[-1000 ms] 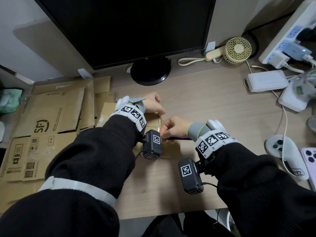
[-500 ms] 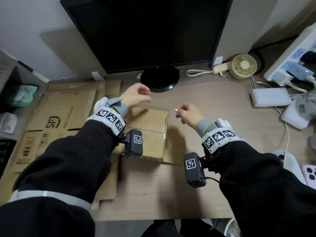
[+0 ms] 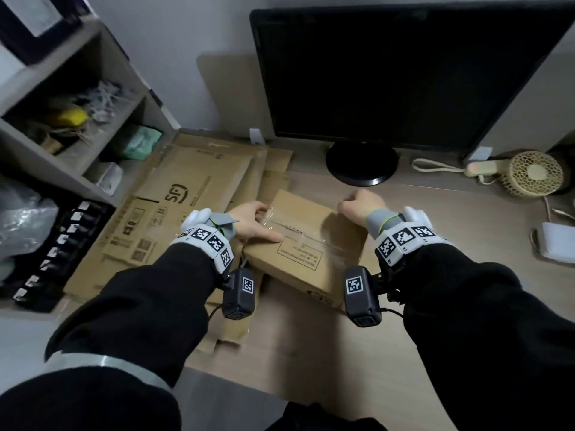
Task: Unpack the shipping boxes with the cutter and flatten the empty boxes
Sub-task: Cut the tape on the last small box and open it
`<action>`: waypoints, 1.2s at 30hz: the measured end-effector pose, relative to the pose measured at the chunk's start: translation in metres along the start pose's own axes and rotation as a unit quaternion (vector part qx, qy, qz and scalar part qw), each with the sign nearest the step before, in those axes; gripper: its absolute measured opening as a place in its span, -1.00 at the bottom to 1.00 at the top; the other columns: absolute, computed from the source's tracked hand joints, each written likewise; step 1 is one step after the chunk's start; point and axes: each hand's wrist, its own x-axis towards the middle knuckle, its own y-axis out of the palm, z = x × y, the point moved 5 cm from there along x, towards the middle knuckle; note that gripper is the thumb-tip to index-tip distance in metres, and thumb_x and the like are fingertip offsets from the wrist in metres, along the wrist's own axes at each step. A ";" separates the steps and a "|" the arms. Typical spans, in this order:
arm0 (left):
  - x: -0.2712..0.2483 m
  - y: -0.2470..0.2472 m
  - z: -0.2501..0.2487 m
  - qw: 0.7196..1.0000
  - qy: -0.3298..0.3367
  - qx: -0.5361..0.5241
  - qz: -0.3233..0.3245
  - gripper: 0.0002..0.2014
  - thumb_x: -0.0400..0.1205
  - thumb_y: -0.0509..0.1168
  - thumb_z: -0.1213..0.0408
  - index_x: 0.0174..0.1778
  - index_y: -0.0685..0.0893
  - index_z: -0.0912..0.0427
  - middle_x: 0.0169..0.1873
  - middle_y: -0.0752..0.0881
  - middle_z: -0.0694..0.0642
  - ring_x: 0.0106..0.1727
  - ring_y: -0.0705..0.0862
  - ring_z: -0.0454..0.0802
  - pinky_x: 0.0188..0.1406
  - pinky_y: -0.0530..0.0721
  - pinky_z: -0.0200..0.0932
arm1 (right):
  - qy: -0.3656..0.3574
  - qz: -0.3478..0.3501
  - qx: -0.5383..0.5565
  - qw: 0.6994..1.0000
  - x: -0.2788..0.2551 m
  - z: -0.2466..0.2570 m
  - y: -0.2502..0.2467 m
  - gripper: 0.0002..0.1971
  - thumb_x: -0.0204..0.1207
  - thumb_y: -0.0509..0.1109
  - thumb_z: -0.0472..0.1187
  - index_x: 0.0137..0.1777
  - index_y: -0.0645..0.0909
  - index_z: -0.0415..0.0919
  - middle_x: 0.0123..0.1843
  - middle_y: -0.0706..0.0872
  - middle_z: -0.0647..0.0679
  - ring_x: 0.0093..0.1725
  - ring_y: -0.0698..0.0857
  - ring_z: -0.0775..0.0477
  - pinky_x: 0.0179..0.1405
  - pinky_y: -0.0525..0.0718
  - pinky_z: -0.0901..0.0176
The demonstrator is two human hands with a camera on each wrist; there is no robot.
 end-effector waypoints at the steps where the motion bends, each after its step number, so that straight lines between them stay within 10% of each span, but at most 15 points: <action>1: 0.000 -0.002 0.000 1.000 0.013 -0.015 -0.015 -0.08 0.34 0.62 0.04 0.56 0.33 0.14 0.35 0.55 0.07 0.20 0.54 -0.09 0.16 0.56 -0.20 | 0.007 0.011 -0.007 1.000 0.000 0.000 0.001 -0.74 0.52 0.28 -0.10 0.09 0.64 -0.22 0.10 0.71 -0.19 0.08 0.65 -0.25 -0.06 0.53 0.13; 6: 0.006 0.008 -0.035 0.991 0.125 -0.039 -0.033 -0.24 0.32 0.65 0.16 0.42 0.50 0.17 0.21 0.64 0.06 0.19 0.62 -0.08 0.22 0.54 -0.31 | 0.031 0.035 0.019 0.999 -0.008 -0.029 -0.003 -0.67 0.58 0.19 -0.02 -0.15 0.68 -0.23 -0.30 0.80 -0.10 -0.34 0.62 -0.03 -0.31 0.53 0.23; 10: 0.016 0.035 -0.076 0.981 0.179 0.007 -0.069 -0.20 0.38 0.60 0.09 0.52 0.43 0.16 0.31 0.63 0.06 0.29 0.61 -0.05 0.29 0.49 -0.29 | 0.034 -0.016 0.018 0.999 -0.018 -0.047 -0.016 -0.71 0.54 0.29 0.00 -0.22 0.66 -0.20 -0.23 0.77 -0.08 -0.09 0.71 -0.15 -0.20 0.53 0.18; 16: 0.039 0.051 -0.066 0.987 0.001 0.154 -0.038 0.24 0.08 0.22 -0.68 0.53 0.32 0.17 0.35 0.58 0.14 0.21 0.64 0.15 0.16 0.65 0.06 | 0.052 0.027 0.104 0.993 -0.031 -0.081 -0.024 -0.83 0.46 0.44 -0.14 -0.31 0.60 -0.15 -0.33 0.68 -0.05 -0.31 0.58 -0.06 -0.25 0.54 0.14; 22: 0.045 0.041 -0.110 0.987 0.114 0.064 -0.097 -0.16 0.43 0.49 -0.15 0.54 0.36 0.18 0.41 0.56 0.14 0.38 0.56 0.10 0.32 0.53 -0.06 | 0.059 0.041 0.179 0.981 -0.048 -0.092 -0.018 -0.86 0.48 0.26 -0.34 -0.30 0.49 -0.17 -0.40 0.66 -0.11 -0.50 0.49 0.01 -0.55 0.42 0.33; 29: 0.056 0.069 -0.161 0.983 0.170 0.054 -0.048 -0.33 0.57 0.33 0.38 0.62 0.27 0.17 0.54 0.31 0.22 0.52 0.37 0.14 0.44 0.33 -0.15 | 0.093 0.029 0.260 0.961 -0.058 -0.117 -0.019 -0.86 0.49 0.23 -0.30 -0.31 0.42 -0.21 -0.47 0.55 -0.13 -0.76 0.34 0.20 -0.77 0.22 0.43; 32: 0.057 0.082 -0.170 0.989 0.151 0.002 -0.004 -0.29 0.57 0.38 0.29 0.63 0.24 0.16 0.53 0.23 0.23 0.49 0.38 0.22 0.37 0.40 -0.09 | 0.123 -0.067 0.343 0.929 -0.054 -0.131 -0.037 -0.86 0.24 0.19 -0.15 -0.29 0.33 -0.18 -0.48 0.46 -0.11 -0.55 0.34 -0.01 -0.61 0.26 0.27; 36: 0.063 0.099 -0.185 0.992 0.126 -0.030 0.002 -0.43 0.56 0.39 -0.04 0.42 0.51 0.15 0.39 0.49 0.17 0.33 0.52 0.09 0.13 0.42 -0.21 | 0.139 -0.066 0.392 0.907 -0.047 -0.139 -0.038 -0.82 0.66 0.01 -0.31 -0.20 0.24 -0.18 -0.42 0.43 -0.17 -0.50 0.31 -0.06 -0.57 0.27 0.23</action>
